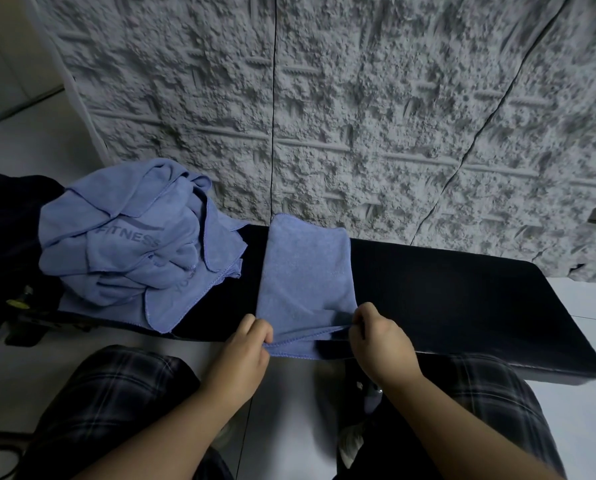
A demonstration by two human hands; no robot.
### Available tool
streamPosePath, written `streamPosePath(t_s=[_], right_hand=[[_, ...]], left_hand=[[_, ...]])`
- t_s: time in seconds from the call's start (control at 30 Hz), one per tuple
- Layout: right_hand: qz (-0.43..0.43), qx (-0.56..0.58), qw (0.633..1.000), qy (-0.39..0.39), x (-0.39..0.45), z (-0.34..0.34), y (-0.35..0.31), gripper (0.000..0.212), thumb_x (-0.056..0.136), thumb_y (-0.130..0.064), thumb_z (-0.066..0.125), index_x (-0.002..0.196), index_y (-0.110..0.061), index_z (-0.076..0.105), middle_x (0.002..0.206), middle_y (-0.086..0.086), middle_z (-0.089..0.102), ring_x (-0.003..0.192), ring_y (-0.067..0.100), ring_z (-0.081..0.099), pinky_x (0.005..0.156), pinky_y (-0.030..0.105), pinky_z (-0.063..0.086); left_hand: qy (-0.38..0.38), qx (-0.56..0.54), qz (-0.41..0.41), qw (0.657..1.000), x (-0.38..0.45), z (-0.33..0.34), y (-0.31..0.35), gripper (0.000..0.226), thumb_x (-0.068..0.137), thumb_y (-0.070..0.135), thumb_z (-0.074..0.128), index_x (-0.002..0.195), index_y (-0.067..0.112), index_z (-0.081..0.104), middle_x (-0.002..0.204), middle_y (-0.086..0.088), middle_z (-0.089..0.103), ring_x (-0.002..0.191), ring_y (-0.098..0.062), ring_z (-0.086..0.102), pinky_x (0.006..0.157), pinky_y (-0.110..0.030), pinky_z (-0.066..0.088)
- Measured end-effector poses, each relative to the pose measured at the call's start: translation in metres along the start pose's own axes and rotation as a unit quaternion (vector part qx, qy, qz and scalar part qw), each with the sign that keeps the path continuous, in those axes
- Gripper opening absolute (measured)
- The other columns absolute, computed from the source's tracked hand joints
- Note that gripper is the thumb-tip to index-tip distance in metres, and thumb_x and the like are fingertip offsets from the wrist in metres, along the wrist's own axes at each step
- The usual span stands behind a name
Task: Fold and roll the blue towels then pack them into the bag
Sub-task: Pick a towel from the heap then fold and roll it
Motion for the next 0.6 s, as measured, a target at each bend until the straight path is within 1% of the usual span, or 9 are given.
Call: streamPosePath(t_s=[0.1,0.17,0.3,0.4,0.5,0.53,0.6], right_hand=[[0.009,0.04,0.999,0.015,0.0,-0.003,0.001,0.007,0.092,-0.019,0.045,0.088,-0.014,0.046,0.075,0.0,0.055,0.068,0.026,0.053,0.058,0.036,0.039],[0.023,0.087,0.996,0.025,0.0,-0.006,0.004,0.009,0.09,-0.016,0.049,0.083,-0.011,0.047,0.079,0.0,0.052,0.07,0.023,0.051,0.06,0.035,0.039],[0.066,0.169,0.983,0.023,0.001,-0.004,0.006,0.008,0.094,-0.013,0.043,0.086,-0.011,0.043,0.072,0.001,0.054,0.062,0.017,0.048,0.051,0.029,0.034],[0.063,0.163,0.985,0.018,0.0,-0.002,0.002,0.009,0.092,-0.01,0.043,0.084,-0.013,0.04,0.068,0.002,0.052,0.059,0.019,0.046,0.049,0.029,0.03],[0.046,0.127,0.991,0.024,0.0,-0.006,0.002,0.01,0.088,-0.011,0.049,0.082,-0.009,0.043,0.068,0.002,0.052,0.062,0.022,0.048,0.054,0.033,0.034],[0.05,0.132,0.99,0.019,0.0,-0.006,0.004,0.01,0.088,-0.012,0.05,0.082,-0.009,0.043,0.07,0.002,0.052,0.062,0.021,0.048,0.054,0.032,0.035],[0.068,0.183,0.981,0.006,-0.001,-0.004,0.005,0.011,0.09,-0.012,0.05,0.082,-0.01,0.043,0.07,0.001,0.053,0.059,0.015,0.046,0.051,0.026,0.036]], left_hand=[[0.002,-0.024,-0.02,1.0,0.001,-0.001,-0.002,0.043,0.075,-0.007,0.051,0.077,0.031,0.033,0.083,0.007,0.036,0.06,-0.014,0.041,0.058,-0.034,0.041],[0.001,-0.032,-0.026,0.999,0.001,-0.002,-0.004,0.036,0.076,-0.007,0.052,0.077,0.026,0.037,0.083,0.007,0.037,0.06,-0.013,0.042,0.059,-0.035,0.042],[-0.011,-0.031,-0.033,0.999,0.001,0.001,-0.005,0.033,0.078,-0.005,0.052,0.078,0.025,0.038,0.084,0.009,0.036,0.06,-0.011,0.042,0.06,-0.033,0.042],[-0.016,-0.028,-0.035,0.999,0.001,0.003,-0.007,0.033,0.078,-0.005,0.052,0.078,0.025,0.038,0.083,0.01,0.035,0.059,-0.01,0.04,0.059,-0.031,0.04],[-0.011,-0.03,-0.043,0.999,0.001,0.002,-0.011,0.034,0.077,-0.005,0.053,0.078,0.025,0.038,0.083,0.009,0.036,0.059,-0.008,0.041,0.058,-0.027,0.038],[-0.01,-0.032,-0.044,0.998,0.001,0.002,-0.011,0.035,0.077,-0.005,0.053,0.078,0.026,0.038,0.083,0.009,0.036,0.059,-0.008,0.041,0.057,-0.026,0.037],[-0.008,-0.033,-0.04,0.999,0.002,0.002,-0.01,0.037,0.076,-0.006,0.054,0.077,0.027,0.038,0.083,0.01,0.037,0.06,-0.008,0.042,0.056,-0.025,0.036]])
Point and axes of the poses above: each hand's wrist, its own x-axis towards the middle knuckle, its own z-axis out of the palm, y = z × x, the point moved 8 cm from there along x, towards the middle knuckle
